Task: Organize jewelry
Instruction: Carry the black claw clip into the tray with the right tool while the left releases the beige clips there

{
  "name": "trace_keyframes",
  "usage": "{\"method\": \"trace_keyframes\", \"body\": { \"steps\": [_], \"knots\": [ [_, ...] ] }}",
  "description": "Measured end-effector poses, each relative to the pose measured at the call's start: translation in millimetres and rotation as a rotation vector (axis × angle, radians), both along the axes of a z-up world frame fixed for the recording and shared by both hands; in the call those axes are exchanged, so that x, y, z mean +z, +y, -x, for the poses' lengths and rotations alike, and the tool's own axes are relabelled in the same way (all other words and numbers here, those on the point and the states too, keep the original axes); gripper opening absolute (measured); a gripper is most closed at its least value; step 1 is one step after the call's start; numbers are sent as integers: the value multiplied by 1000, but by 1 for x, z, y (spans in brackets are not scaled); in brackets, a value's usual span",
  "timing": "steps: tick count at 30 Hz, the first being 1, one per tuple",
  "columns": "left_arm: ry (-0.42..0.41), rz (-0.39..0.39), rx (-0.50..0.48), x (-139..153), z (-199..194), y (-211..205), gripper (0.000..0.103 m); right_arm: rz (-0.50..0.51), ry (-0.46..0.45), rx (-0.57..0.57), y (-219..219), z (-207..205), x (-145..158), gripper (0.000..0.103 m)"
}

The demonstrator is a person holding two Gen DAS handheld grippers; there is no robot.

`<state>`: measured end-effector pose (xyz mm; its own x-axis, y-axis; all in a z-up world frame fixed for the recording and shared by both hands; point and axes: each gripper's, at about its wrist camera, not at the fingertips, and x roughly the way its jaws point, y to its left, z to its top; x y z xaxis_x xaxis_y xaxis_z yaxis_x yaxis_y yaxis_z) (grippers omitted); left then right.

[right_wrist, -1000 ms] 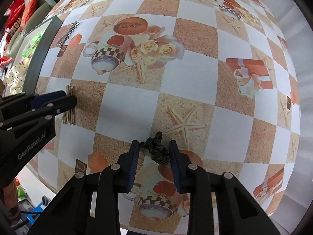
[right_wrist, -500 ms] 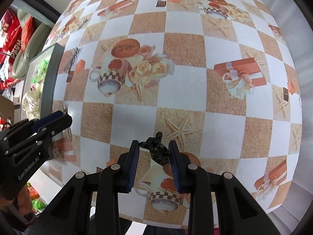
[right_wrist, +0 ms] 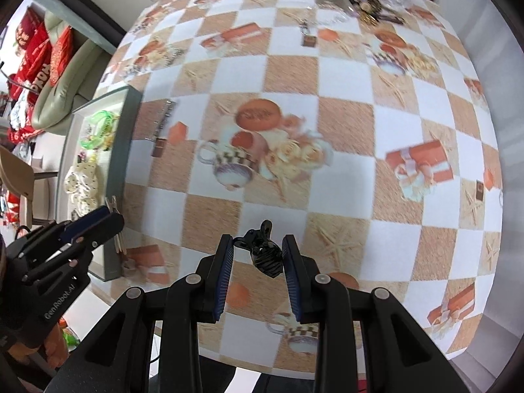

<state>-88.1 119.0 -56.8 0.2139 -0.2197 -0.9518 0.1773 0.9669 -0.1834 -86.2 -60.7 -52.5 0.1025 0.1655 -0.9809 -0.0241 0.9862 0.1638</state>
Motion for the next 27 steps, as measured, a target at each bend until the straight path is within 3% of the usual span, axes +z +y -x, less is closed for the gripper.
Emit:
{"method": "trace_keyframes", "body": {
  "steps": [11,27],
  "knots": [
    [-23,6,92,6,8,51,23,-26,-29,92,59,-18,17,33],
    [0,-13,243,-8,26,132,23,-68,-39,264,161,-39,23,33]
  ]
}}
